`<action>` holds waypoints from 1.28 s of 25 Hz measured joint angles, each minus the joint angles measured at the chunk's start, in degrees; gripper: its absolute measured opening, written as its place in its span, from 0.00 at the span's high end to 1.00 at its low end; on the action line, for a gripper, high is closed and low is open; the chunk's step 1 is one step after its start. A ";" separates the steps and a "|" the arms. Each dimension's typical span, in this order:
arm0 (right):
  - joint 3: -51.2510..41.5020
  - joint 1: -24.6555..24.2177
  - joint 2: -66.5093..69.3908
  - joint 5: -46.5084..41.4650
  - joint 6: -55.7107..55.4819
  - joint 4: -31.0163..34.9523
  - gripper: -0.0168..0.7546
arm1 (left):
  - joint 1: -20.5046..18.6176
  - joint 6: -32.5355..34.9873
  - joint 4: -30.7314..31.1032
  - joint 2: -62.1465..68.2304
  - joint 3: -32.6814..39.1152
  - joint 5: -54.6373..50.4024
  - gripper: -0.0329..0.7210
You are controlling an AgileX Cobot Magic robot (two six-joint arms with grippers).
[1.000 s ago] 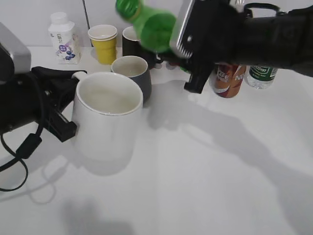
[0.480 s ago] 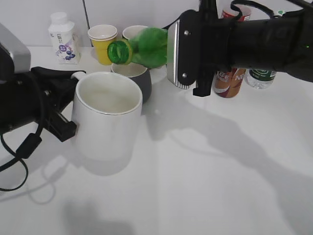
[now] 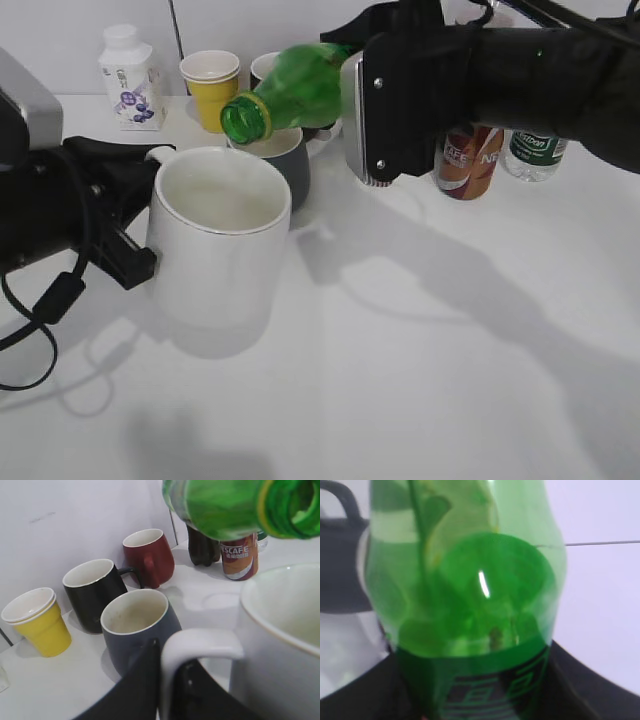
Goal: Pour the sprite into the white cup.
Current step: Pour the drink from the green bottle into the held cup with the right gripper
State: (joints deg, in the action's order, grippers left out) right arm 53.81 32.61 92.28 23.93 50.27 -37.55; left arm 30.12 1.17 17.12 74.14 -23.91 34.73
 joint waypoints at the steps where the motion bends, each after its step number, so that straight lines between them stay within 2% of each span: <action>1: 0.00 0.00 0.00 0.29 2.08 1.69 0.46 | 0.00 0.00 -0.02 0.00 0.00 0.00 0.90; 5: 0.00 0.00 0.00 2.92 9.95 6.79 0.46 | 0.00 0.00 -0.02 0.00 0.00 0.00 0.90; 12: 0.00 0.00 0.00 5.13 14.95 7.76 0.46 | 0.00 0.00 -0.06 0.00 0.00 0.00 0.90; 32: 0.00 0.00 0.00 6.17 15.35 7.83 0.46 | 0.00 0.00 -0.06 0.00 0.00 -0.37 0.90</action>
State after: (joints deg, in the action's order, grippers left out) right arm 53.81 32.61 92.28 30.11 65.62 -29.72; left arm 30.12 1.17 17.06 74.14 -23.91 34.35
